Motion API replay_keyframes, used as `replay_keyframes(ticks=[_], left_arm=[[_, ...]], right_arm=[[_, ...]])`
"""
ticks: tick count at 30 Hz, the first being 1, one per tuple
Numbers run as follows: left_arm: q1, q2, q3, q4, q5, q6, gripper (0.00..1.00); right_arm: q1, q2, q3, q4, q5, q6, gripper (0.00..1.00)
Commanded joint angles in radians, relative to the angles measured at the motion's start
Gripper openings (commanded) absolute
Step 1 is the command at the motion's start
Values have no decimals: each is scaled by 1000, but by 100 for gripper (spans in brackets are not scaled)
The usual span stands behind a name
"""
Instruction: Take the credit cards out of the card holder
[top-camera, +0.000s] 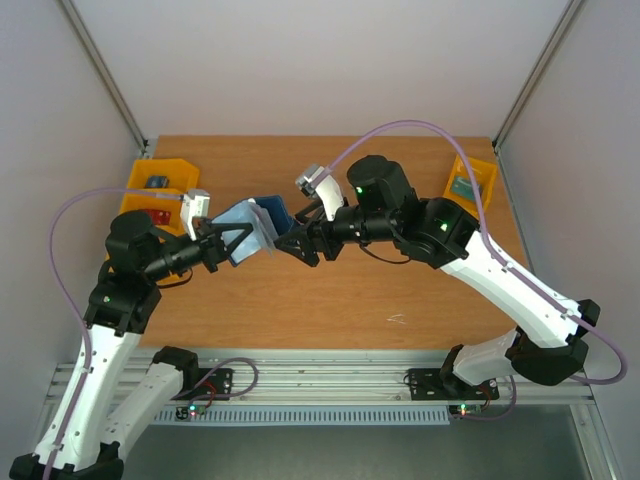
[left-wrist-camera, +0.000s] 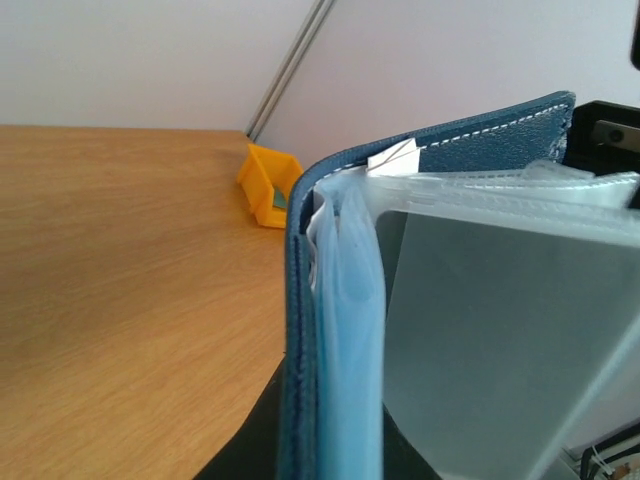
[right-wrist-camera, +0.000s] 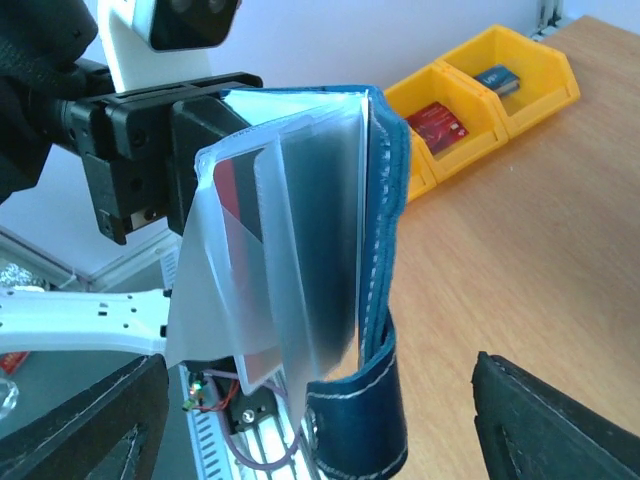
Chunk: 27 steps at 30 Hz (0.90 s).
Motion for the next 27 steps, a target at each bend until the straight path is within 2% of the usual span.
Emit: replay_keyframes(ticks=[1,5,11,16,19,21,27], left_arm=[[2,-4,27,-15,-41,19,0],[3,-5,24,-7,-45,22,0],[2,-10,30,-10,-50,24,0],[2,-11,26,-22,-75,16,0],[2,-11,22,-21,-88,-9,0],[2,-9,19,-13,-91,-25,0],[2,-14,20,-3,-95,-50,0]], right_arm=[[6,-43,-26,34,-28,-66,87],[15,-42,-35,43,15,-81,89],[95,14,-13,98,110,-86,93],[178,107,69,81,386,-83,94],[206,153,115,73,497,-63,95],[220,185,143,71,522,-47,99],[234,262,197,51,502,-37,99]])
